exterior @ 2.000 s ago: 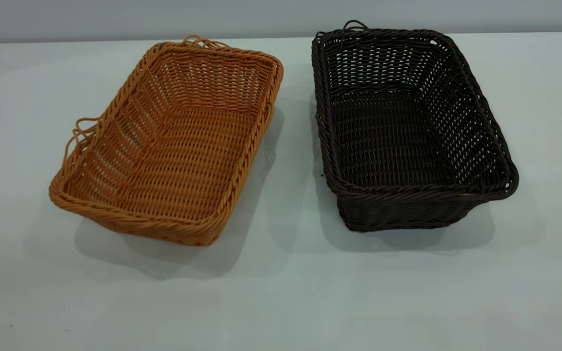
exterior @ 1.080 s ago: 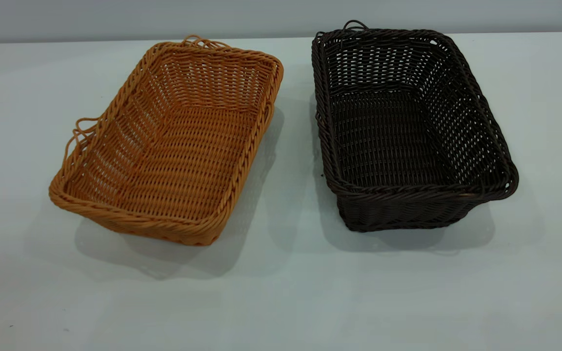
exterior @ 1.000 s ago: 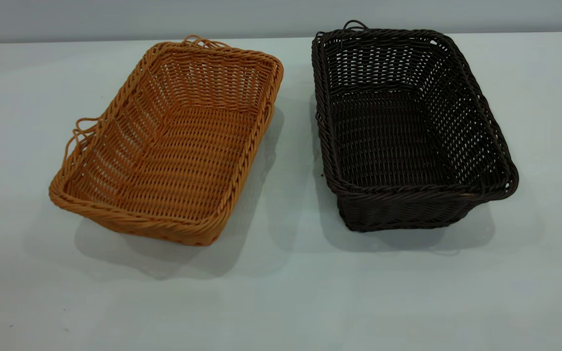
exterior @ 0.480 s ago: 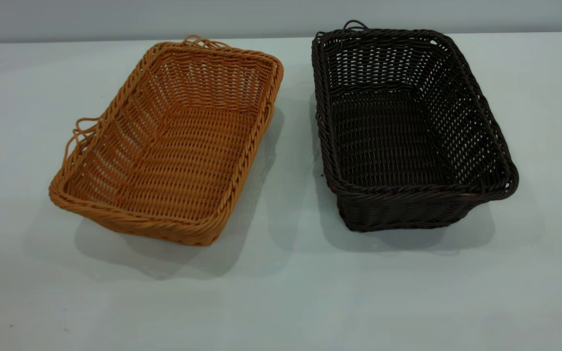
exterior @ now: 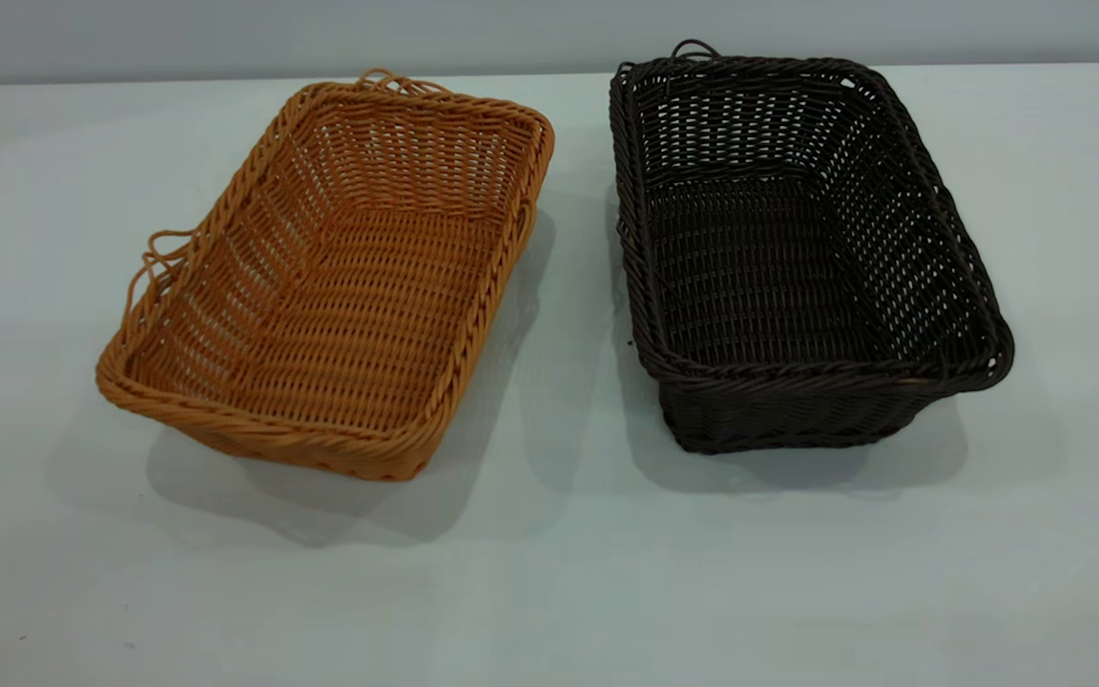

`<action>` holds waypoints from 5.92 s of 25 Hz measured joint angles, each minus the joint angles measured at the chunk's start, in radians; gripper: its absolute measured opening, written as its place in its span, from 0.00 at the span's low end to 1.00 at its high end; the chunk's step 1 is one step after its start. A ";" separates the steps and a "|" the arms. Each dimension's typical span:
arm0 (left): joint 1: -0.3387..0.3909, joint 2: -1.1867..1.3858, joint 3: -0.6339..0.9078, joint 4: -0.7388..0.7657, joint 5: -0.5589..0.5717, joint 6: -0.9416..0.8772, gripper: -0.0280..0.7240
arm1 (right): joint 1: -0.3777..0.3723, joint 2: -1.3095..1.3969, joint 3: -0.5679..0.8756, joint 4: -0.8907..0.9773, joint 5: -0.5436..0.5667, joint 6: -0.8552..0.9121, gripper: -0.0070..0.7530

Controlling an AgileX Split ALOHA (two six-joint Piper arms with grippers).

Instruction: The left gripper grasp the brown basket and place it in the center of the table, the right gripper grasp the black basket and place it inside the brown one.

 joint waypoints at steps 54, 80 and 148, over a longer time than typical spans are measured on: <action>-0.014 1.336 -0.449 -0.225 -0.530 0.170 0.80 | 0.470 1.907 -0.366 1.566 -0.982 0.093 0.76; -0.175 2.046 -0.791 -0.310 -0.677 0.180 0.78 | 0.470 1.926 -0.368 1.568 -1.003 0.090 0.61; -0.518 2.214 -1.100 -0.692 -0.676 1.559 0.66 | -0.152 1.747 -0.785 0.938 -0.092 -0.303 0.12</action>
